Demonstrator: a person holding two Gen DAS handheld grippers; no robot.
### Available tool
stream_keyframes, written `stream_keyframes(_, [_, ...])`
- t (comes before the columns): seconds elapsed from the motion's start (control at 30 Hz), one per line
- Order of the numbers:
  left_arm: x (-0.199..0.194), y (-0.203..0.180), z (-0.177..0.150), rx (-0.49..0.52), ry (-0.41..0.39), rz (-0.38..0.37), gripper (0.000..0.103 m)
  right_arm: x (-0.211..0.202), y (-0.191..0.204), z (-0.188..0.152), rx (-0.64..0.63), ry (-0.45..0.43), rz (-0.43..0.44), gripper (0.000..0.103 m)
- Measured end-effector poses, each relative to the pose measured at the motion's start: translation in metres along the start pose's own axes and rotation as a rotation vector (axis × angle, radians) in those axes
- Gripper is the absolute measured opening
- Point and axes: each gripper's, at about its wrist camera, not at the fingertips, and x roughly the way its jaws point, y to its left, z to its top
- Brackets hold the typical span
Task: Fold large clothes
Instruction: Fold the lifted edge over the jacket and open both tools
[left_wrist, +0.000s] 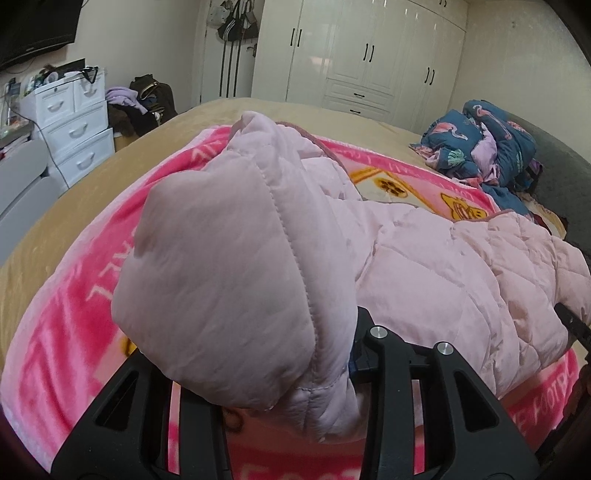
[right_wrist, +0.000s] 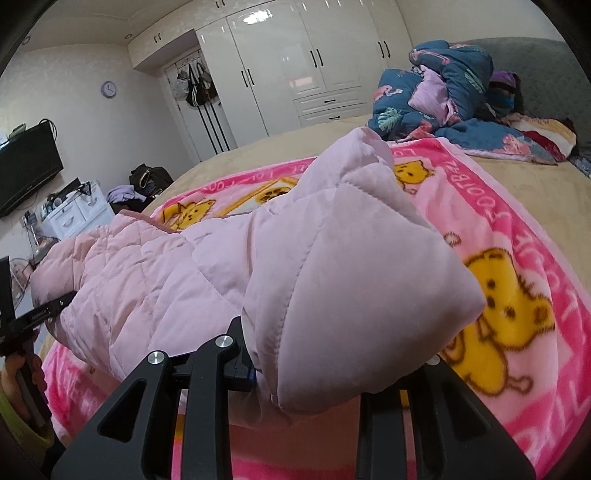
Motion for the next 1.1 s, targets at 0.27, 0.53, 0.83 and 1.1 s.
stream_keyframes(0.27, [0.003,0.013,-0.011,-0.028,0.029,-0.011,0.031,0.005,-0.019,-0.01,0.083,0.043,-0.004,0.028])
stream_keyframes(0.53, [0.009,0.012,-0.014,-0.041,0.037,-0.003,0.034,0.029,-0.047,-0.025,0.28,0.171,-0.054,0.054])
stream_keyframes(0.83, [0.008,0.014,-0.015,-0.06,0.067,-0.009,0.039,0.013,-0.044,-0.031,0.327,0.179,-0.054,0.081])
stream_keyframes(1.1, [-0.001,0.026,-0.021,-0.096,0.082,-0.016,0.055,-0.023,-0.035,-0.034,0.278,0.145,-0.073,0.097])
